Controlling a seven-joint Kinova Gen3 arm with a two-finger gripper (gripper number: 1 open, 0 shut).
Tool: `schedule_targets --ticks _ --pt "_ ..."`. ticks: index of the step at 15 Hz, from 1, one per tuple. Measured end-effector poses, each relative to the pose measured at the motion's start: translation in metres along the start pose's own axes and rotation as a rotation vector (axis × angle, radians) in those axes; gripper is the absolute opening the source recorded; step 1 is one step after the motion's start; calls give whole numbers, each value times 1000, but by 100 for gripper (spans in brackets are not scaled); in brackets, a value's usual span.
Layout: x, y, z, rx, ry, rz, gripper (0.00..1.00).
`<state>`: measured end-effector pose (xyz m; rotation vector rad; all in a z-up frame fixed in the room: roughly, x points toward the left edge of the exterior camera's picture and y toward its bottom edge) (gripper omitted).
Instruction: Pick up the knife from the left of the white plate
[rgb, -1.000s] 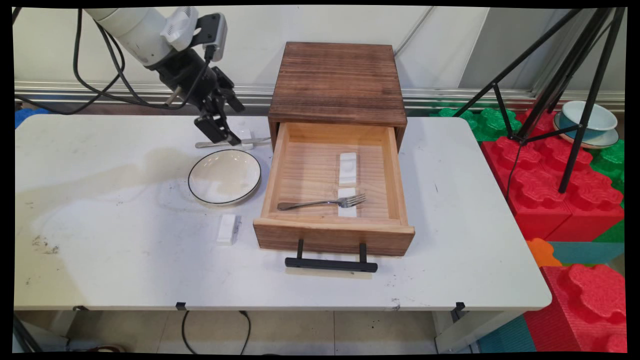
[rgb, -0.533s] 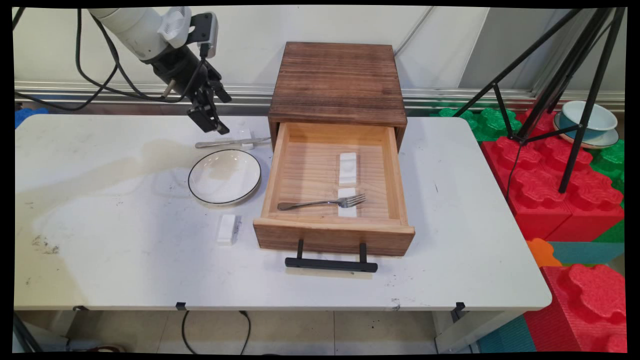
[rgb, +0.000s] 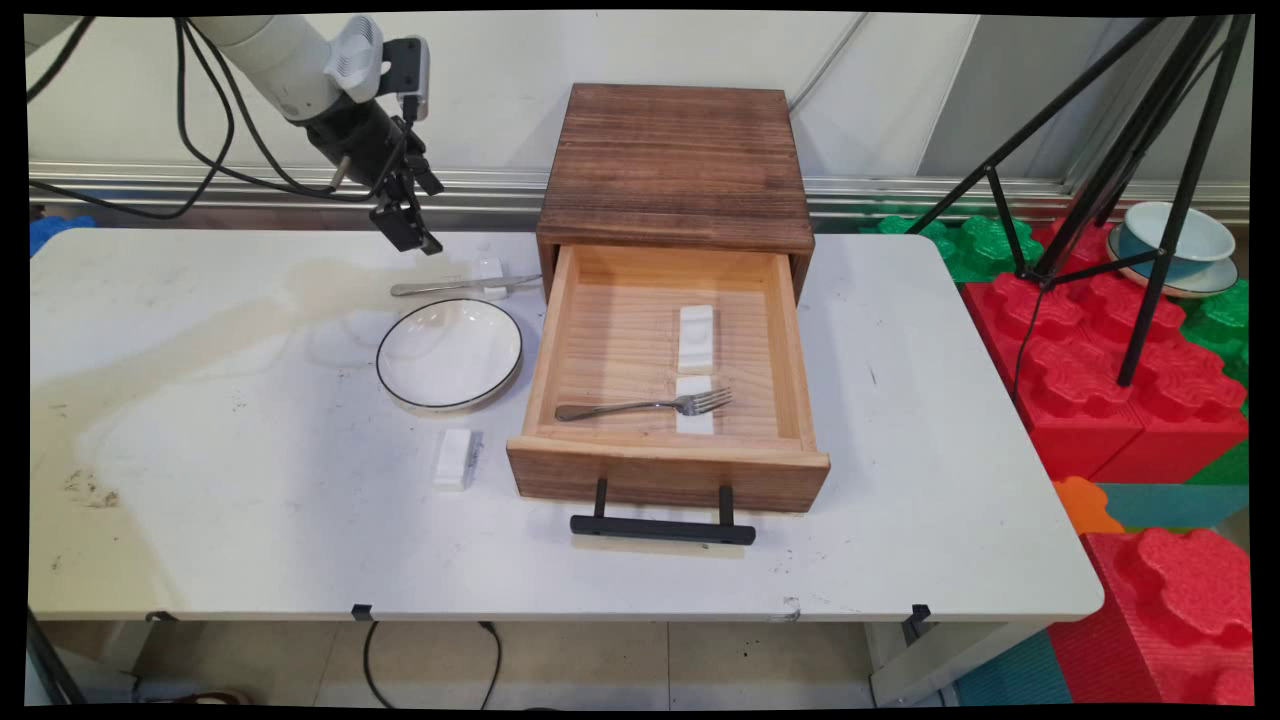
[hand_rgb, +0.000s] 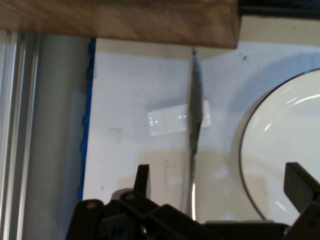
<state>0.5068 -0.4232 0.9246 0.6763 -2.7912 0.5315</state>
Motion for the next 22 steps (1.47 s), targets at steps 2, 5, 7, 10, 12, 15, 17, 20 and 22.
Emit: schedule_targets --ticks 2,5,7,10,12,15,17,20,22 --pt "-3 -7 9 2 -14 1 100" --pt "-9 -15 23 -5 -33 4 100" --pt "-11 -20 33 -14 -43 12 100" --pt "-13 -26 46 -28 -57 25 100" --pt "-16 -29 54 -38 -67 34 100" --pt "-20 -35 71 -57 -87 49 100" --pt "-20 -38 82 -67 -96 55 100" --pt "-19 -43 97 -81 -103 61 100" --pt "-19 -45 106 -92 -108 66 100"
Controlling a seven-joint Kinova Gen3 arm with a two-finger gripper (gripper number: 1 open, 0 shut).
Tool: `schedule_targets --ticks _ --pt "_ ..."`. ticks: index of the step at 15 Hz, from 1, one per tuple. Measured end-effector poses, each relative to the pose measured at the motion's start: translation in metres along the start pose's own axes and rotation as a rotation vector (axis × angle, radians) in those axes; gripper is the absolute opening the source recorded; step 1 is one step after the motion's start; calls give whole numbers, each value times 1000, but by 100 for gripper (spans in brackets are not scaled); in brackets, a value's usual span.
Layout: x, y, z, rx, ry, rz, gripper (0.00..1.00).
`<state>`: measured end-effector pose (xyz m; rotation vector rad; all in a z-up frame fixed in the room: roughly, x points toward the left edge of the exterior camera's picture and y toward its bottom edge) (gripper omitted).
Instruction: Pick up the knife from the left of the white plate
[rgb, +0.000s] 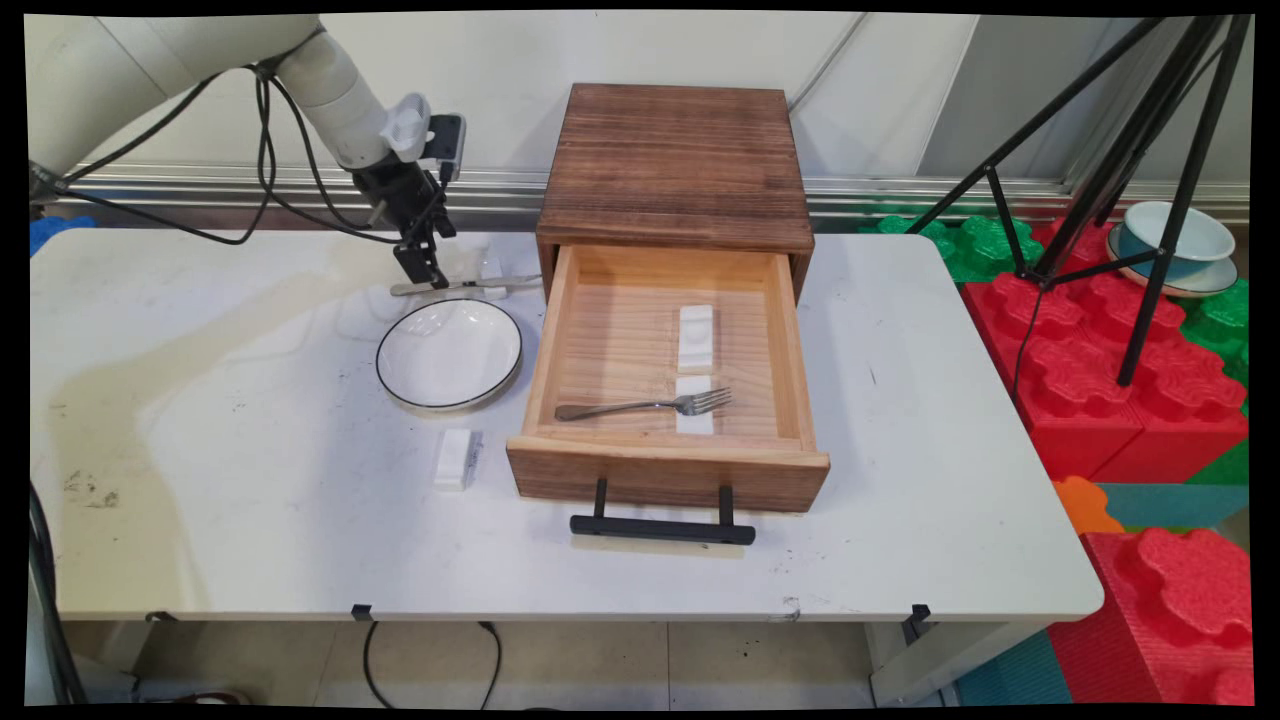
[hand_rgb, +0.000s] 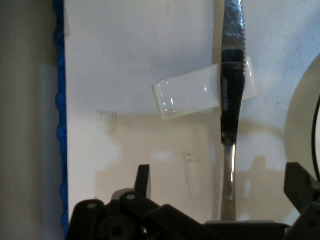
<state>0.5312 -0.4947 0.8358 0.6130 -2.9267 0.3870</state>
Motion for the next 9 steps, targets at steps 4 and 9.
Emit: schedule_targets --ticks 4,9 --pt "1 -4 11 -18 -9 19 100" --pt "0 -7 21 -33 -20 38 100"
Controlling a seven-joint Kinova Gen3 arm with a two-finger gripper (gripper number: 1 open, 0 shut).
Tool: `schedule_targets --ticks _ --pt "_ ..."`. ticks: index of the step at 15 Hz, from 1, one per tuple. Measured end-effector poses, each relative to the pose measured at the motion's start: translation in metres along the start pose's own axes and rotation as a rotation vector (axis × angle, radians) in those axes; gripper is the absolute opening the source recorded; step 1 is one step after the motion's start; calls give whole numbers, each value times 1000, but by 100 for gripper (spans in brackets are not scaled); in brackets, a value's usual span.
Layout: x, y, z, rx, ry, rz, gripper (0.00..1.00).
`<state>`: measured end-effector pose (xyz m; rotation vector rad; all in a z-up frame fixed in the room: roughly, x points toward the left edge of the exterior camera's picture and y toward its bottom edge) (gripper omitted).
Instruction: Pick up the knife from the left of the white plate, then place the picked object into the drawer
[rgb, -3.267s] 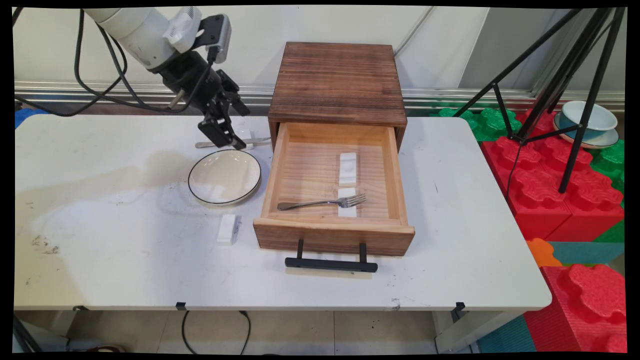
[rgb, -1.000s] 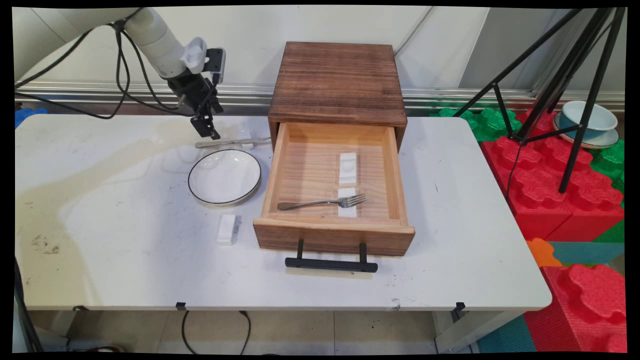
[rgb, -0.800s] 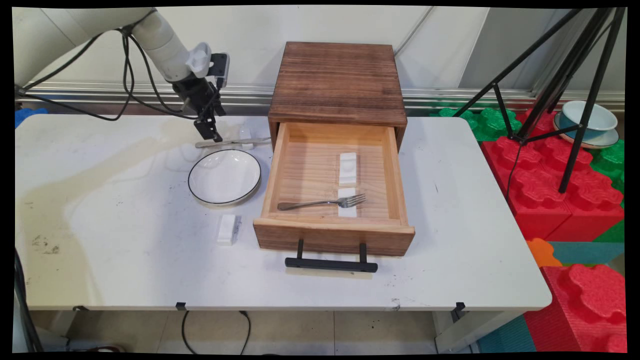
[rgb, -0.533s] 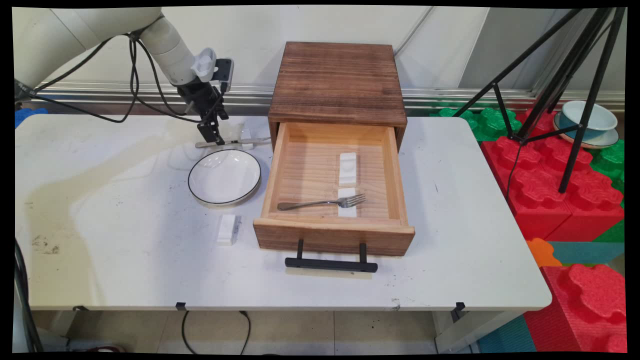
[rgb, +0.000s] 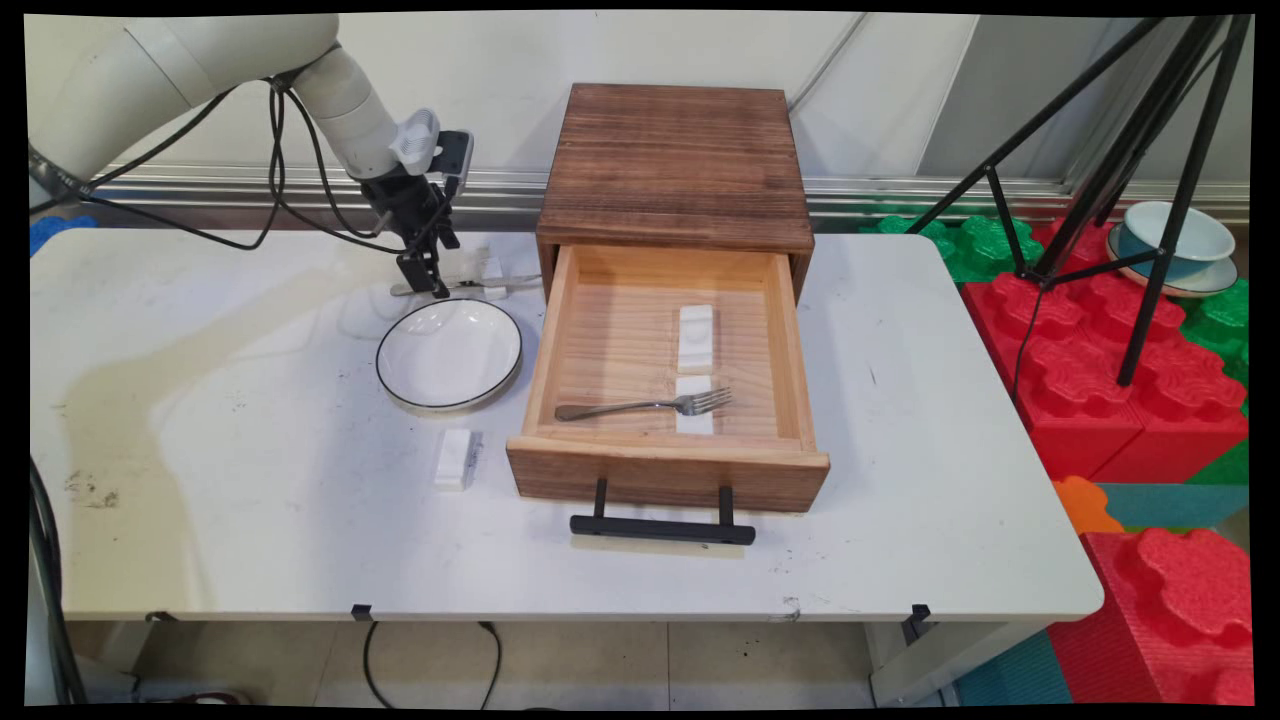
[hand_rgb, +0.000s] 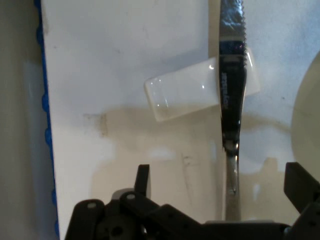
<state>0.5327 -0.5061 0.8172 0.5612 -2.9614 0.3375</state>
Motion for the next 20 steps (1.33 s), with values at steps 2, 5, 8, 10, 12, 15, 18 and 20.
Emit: schedule_targets --ticks 2,5,8,10,12,15,18,20 --pt "0 -1 3 -4 -1 6 100" --pt "1 -2 6 -8 -1 10 100" --pt "2 -3 10 -14 -4 15 100" --pt "2 -3 12 -16 -2 16 0" --pt "4 -5 14 -15 1 17 0" --pt "5 -6 15 -13 4 12 0" --pt "5 -7 16 -14 4 6 0" --pt "4 -7 16 -15 4 1 0"
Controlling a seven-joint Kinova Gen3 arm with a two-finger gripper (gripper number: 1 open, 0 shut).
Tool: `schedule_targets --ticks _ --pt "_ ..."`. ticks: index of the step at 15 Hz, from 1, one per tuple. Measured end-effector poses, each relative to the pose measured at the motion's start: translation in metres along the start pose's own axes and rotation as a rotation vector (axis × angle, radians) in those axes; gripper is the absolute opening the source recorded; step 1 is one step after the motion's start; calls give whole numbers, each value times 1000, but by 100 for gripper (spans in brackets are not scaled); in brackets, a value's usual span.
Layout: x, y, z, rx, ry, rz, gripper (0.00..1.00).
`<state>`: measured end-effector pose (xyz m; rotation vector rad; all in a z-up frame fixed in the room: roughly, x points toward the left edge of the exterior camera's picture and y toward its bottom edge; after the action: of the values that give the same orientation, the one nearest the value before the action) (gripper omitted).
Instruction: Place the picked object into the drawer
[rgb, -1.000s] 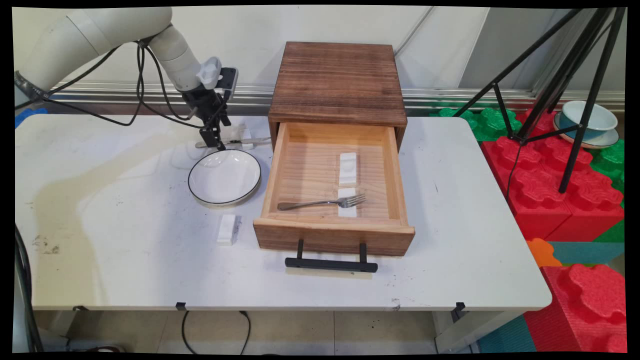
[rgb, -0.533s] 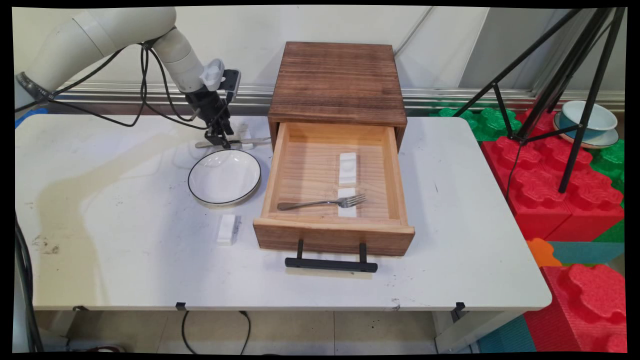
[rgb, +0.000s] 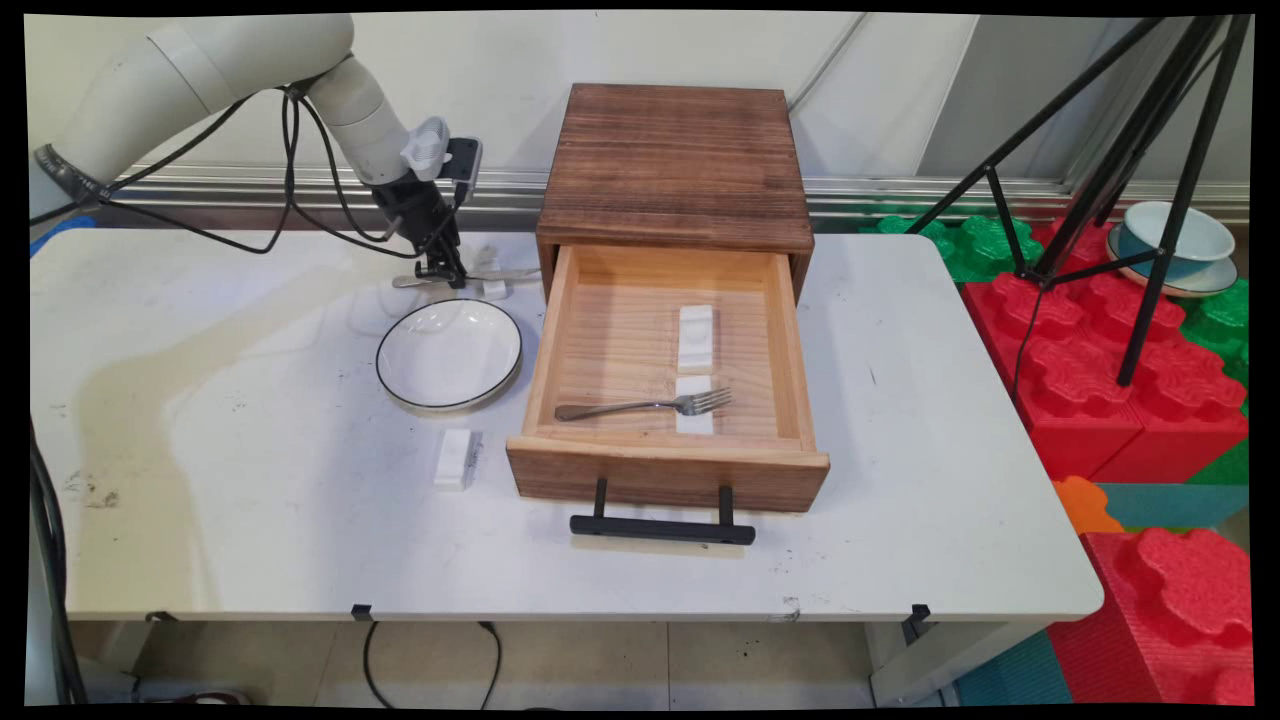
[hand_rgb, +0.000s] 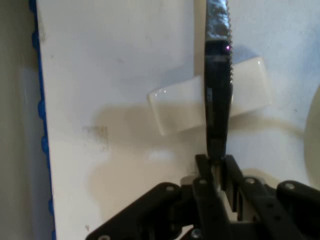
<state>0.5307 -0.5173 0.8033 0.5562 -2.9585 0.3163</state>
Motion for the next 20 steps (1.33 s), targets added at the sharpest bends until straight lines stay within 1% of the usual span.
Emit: schedule_targets --ticks 4,11,20 --pt "-2 0 -2 2 1 -8 0" --pt "-8 3 -15 -2 5 -3 0" --pt "-18 17 -45 3 30 7 0"
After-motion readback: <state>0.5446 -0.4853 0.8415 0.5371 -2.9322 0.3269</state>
